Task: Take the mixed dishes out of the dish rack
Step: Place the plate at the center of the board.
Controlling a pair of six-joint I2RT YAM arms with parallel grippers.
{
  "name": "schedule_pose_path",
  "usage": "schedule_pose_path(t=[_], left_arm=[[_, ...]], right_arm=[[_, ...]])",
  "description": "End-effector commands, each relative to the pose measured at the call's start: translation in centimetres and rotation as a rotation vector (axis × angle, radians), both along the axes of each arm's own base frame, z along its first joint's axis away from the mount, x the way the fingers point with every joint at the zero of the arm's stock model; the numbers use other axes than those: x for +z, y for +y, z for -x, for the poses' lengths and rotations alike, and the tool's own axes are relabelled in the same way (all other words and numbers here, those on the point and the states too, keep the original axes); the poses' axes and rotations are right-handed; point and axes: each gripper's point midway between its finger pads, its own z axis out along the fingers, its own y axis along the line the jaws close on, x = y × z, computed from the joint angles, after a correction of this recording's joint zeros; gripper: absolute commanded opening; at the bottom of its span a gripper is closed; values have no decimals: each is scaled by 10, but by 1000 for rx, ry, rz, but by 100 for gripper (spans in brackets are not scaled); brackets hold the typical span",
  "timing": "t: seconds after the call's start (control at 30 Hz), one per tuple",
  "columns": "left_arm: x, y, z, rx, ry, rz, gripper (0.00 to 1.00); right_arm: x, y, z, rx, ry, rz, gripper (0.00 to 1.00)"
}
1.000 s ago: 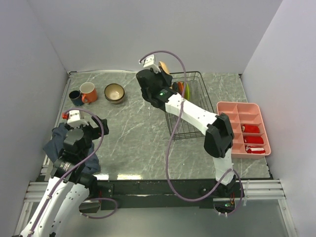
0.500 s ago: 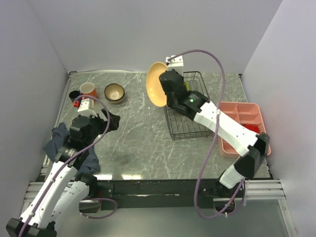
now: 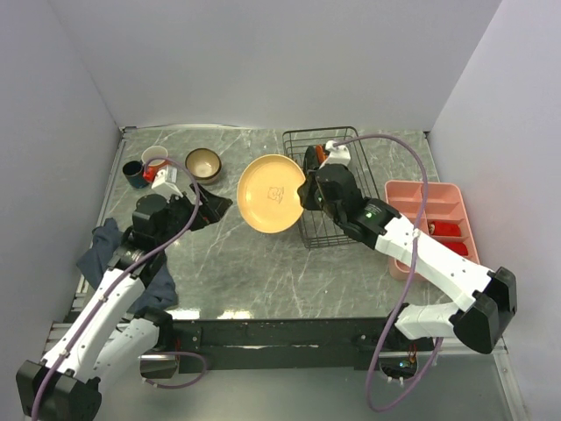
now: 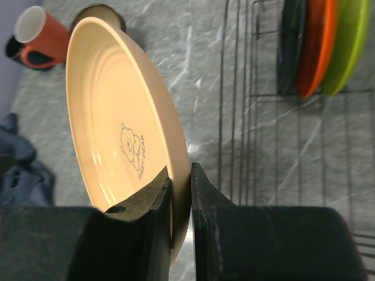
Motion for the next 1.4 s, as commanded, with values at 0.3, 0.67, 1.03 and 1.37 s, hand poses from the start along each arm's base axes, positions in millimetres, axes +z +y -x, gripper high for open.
schedule_pose_path(t=[0.3, 0.67, 1.03, 1.37], left_arm=[[-28, -26, -4, -51, 101, 116, 89], [-57, -30, -1, 26, 162, 149, 40], [-65, -25, -3, 79, 198, 161, 1], [-93, -10, -8, 191, 311, 97, 1]], right_arm=[[16, 25, 19, 97, 2, -353, 0], [-1, 24, 18, 88, 36, -400, 0], [-16, 20, 21, 89, 50, -388, 27], [-18, -4, 25, 54, -15, -299, 95]])
